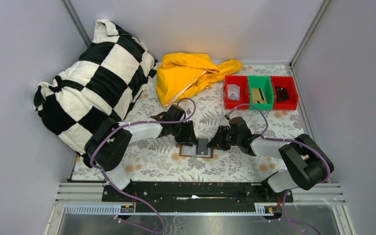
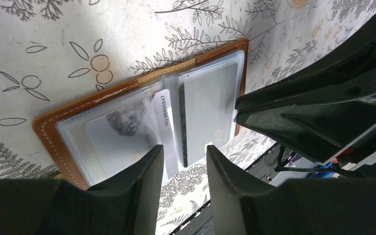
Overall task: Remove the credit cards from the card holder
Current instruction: Remove the credit card from the card holder.
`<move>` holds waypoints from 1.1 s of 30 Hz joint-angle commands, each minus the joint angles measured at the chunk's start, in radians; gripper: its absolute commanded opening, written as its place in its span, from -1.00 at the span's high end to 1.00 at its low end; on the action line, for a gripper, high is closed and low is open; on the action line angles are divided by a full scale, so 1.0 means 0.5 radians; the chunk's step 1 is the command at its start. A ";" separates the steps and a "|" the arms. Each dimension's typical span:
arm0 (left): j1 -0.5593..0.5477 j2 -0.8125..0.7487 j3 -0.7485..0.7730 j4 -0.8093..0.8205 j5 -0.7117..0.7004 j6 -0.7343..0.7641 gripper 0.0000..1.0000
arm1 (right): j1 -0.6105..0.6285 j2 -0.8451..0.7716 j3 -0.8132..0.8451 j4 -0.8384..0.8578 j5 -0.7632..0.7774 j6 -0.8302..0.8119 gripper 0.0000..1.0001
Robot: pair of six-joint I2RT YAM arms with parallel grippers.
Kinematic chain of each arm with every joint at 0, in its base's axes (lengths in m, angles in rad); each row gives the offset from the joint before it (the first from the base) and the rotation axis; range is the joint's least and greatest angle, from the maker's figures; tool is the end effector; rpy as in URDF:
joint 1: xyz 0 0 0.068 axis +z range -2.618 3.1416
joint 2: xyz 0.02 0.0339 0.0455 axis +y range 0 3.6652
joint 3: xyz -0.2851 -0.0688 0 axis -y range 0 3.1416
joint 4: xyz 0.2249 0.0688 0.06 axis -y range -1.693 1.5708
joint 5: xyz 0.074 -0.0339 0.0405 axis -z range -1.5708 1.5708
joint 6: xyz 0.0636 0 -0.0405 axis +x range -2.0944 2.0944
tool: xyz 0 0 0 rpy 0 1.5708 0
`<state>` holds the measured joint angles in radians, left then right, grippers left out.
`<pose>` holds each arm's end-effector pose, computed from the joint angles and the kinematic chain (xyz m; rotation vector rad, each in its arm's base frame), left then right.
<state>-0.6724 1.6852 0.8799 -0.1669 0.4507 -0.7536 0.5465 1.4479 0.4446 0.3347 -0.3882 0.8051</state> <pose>0.2375 -0.2245 0.1677 0.0839 2.7952 -1.0467 0.2103 0.1561 0.1567 0.0841 2.4453 1.1116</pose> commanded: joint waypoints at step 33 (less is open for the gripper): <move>-0.014 -0.119 -0.005 0.126 0.114 0.075 0.15 | -0.011 0.013 -0.085 0.455 -0.037 0.136 0.46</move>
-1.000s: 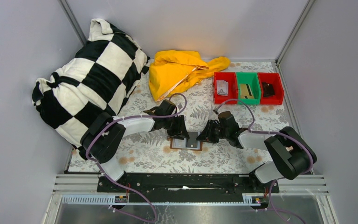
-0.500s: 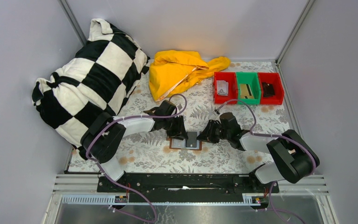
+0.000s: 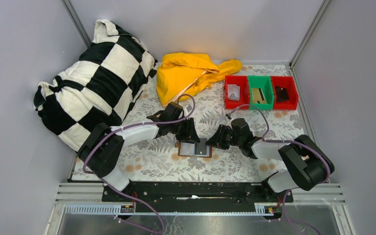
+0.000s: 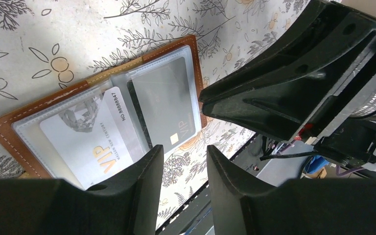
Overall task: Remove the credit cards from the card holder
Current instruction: Remove the credit card from the card holder.
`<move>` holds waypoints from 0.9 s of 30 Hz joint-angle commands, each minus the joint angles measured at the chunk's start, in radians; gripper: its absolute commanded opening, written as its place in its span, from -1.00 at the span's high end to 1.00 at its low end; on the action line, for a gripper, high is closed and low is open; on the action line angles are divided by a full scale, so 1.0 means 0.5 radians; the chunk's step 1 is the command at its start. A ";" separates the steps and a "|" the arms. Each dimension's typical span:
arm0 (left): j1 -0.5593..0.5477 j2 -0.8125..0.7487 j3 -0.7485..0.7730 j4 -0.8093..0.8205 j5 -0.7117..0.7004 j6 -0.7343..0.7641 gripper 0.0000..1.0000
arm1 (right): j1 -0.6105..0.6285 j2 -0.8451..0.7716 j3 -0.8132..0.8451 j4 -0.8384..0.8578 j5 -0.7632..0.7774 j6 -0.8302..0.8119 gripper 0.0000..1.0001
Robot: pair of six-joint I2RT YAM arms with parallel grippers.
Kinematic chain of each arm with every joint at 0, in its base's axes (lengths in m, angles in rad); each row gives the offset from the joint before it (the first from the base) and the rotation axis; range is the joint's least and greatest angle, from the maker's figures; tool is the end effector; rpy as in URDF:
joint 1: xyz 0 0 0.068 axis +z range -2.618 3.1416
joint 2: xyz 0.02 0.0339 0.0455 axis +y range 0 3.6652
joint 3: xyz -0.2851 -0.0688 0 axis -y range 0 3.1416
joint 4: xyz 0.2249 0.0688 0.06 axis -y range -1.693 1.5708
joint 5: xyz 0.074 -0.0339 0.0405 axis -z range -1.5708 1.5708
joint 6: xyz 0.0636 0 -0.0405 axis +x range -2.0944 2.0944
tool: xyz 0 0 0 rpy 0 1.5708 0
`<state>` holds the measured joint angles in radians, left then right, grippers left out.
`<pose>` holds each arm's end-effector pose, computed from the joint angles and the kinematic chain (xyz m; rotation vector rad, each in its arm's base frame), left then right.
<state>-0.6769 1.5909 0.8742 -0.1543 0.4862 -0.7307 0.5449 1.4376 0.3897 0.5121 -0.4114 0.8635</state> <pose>0.2297 -0.2227 0.1964 0.1706 2.6894 -1.1412 0.2093 0.1566 0.1637 0.0956 2.3256 1.2194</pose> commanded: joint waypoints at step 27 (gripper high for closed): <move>-0.005 0.146 -0.161 0.171 -0.124 0.061 0.40 | -0.008 0.112 -0.063 0.210 0.010 0.059 0.52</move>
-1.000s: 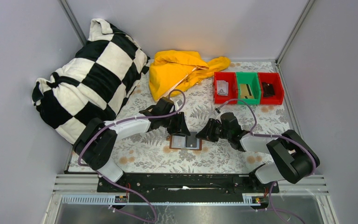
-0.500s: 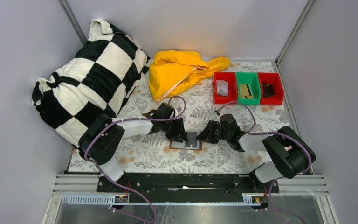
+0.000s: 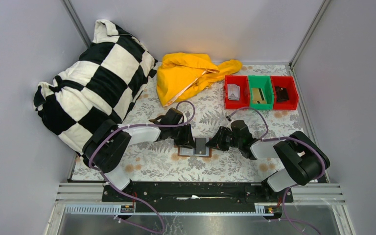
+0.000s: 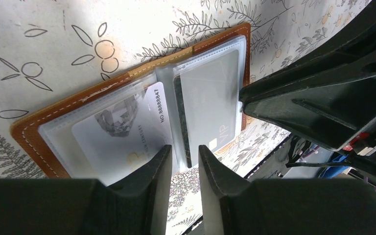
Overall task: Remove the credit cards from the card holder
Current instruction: Remove the credit card from the card holder.
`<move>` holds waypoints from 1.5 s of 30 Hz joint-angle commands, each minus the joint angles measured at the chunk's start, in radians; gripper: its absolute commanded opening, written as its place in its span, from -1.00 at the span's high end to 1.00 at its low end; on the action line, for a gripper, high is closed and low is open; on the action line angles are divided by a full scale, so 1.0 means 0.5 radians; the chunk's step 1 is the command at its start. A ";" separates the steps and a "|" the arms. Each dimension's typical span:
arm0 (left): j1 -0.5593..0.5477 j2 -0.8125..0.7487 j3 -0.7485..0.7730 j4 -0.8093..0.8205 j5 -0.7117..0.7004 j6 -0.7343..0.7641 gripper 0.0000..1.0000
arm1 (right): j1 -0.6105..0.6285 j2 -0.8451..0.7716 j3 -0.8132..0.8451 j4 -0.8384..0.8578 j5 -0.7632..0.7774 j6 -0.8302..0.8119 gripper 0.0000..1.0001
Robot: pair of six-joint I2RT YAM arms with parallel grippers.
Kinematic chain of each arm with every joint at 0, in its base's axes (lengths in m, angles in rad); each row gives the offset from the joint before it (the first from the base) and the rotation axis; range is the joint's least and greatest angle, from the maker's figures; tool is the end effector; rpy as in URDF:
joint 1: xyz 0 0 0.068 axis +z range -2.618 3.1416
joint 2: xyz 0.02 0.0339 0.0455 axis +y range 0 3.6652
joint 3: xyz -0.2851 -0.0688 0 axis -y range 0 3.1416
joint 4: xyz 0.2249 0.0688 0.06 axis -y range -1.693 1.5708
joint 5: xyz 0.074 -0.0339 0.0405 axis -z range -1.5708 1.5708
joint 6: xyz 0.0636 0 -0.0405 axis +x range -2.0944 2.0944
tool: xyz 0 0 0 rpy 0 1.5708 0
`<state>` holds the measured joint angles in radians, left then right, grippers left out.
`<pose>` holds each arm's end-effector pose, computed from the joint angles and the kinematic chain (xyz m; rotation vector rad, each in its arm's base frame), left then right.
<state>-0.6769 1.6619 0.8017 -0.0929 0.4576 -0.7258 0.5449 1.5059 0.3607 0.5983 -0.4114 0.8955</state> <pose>0.2272 -0.2186 0.1592 0.1377 2.7684 -1.0609 0.2109 0.1576 0.1491 0.1375 2.3439 1.2300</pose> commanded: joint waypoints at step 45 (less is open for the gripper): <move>0.045 -0.029 -0.081 0.179 0.002 -0.001 0.45 | -0.005 0.116 -0.028 0.201 -0.075 0.061 0.57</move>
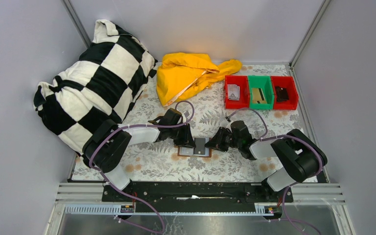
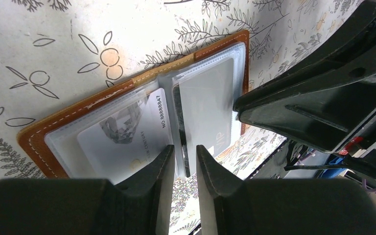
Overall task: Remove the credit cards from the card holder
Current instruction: Remove the credit card from the card holder.
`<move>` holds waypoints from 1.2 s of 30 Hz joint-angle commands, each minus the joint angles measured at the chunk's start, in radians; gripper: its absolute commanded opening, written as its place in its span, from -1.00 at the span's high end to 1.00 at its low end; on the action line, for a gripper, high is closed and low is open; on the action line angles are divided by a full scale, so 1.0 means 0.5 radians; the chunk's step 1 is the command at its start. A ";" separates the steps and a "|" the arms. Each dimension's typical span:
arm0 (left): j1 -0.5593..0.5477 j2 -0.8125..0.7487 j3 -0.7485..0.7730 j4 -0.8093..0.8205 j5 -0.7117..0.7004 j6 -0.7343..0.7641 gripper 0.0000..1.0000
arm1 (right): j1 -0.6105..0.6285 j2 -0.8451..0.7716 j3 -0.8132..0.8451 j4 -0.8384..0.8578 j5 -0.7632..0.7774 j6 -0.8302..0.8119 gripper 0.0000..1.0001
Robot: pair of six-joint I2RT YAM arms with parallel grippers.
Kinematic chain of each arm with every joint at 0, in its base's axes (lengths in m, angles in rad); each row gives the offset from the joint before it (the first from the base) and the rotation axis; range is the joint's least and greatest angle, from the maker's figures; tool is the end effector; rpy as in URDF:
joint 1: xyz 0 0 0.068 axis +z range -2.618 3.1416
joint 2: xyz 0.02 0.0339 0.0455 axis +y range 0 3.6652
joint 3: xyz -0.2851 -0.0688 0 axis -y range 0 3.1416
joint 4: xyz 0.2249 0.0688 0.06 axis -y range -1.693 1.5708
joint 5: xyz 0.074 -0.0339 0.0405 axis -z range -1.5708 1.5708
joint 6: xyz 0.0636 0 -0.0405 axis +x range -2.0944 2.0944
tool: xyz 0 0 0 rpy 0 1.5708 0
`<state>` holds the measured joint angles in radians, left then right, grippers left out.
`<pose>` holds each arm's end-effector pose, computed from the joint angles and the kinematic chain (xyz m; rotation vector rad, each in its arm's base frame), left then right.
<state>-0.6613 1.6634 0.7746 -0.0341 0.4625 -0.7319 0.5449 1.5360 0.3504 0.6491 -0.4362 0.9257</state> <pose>0.2302 -0.2151 0.1562 0.1194 2.7364 -1.0814 0.2113 0.1595 0.1453 0.1527 2.3461 1.2734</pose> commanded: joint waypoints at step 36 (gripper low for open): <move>0.160 -0.030 -0.172 0.406 0.230 -0.104 1.00 | -0.004 0.211 0.010 0.138 -0.102 0.035 0.52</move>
<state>-0.5934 1.6733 0.6930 0.1257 0.5484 -0.7940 0.5449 1.6188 0.3492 0.7723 -0.4953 0.9695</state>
